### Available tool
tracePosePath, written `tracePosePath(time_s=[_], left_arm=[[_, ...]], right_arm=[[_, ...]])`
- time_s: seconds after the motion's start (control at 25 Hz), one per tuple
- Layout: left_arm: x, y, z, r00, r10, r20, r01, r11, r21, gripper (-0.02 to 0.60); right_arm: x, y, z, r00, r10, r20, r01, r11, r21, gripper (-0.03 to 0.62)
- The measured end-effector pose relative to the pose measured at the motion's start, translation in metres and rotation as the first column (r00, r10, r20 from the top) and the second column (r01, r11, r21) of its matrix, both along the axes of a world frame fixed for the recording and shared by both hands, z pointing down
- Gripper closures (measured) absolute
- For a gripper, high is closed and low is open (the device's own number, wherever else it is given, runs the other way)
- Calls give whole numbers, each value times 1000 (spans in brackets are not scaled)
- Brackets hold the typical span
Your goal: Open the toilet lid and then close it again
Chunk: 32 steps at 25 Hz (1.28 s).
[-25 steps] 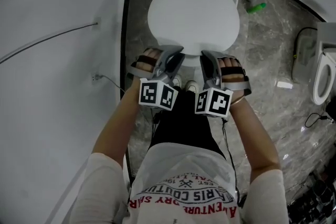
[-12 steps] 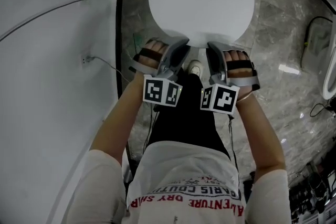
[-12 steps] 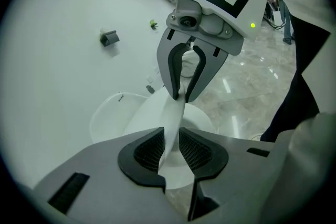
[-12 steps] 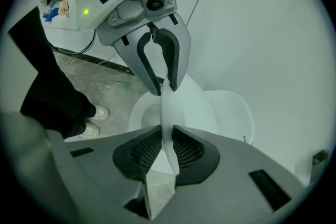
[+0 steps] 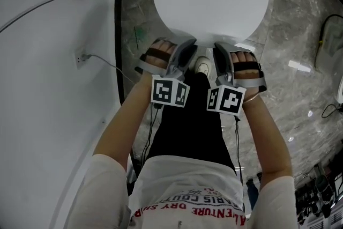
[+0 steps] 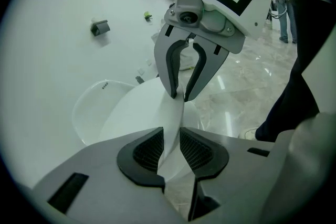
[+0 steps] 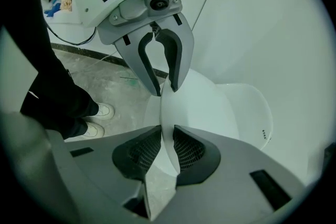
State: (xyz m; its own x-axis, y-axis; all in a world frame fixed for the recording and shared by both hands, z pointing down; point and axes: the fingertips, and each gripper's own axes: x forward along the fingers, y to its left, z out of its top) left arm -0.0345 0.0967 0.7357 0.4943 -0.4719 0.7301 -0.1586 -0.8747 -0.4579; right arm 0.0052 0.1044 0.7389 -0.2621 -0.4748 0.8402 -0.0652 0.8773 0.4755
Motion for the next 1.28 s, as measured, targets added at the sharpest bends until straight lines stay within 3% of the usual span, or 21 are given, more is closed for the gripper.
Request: tracePosePath(time_s=[0.4, 0.68, 0.92, 1.16, 1.24, 1.28], left_arm=[[4, 6, 54, 996, -67, 60, 75, 989, -127, 474], [4, 6, 80, 992, -91, 84, 107, 972, -209, 474], [6, 4, 84, 992, -109, 62, 121, 960, -251, 474], [4, 2, 73, 992, -115, 42, 122, 955, -271, 481], [0, -5, 52, 985, -173, -12, 164, 954, -251, 551], [-3, -11, 39, 977, -207, -45, 191, 951, -244, 555]], right_arm=[[1, 8, 51, 999, -16, -28, 14, 999, -52, 546], [0, 7, 78, 999, 45, -15, -46, 993, -108, 546], [0, 7, 84, 994, 90, 64, -77, 980, -184, 546], [1, 7, 73, 987, 144, 72, -121, 958, -261, 547], [1, 4, 54, 966, 225, 127, -176, 933, -313, 548], [3, -1, 40, 953, 259, 160, -197, 926, -322, 548]])
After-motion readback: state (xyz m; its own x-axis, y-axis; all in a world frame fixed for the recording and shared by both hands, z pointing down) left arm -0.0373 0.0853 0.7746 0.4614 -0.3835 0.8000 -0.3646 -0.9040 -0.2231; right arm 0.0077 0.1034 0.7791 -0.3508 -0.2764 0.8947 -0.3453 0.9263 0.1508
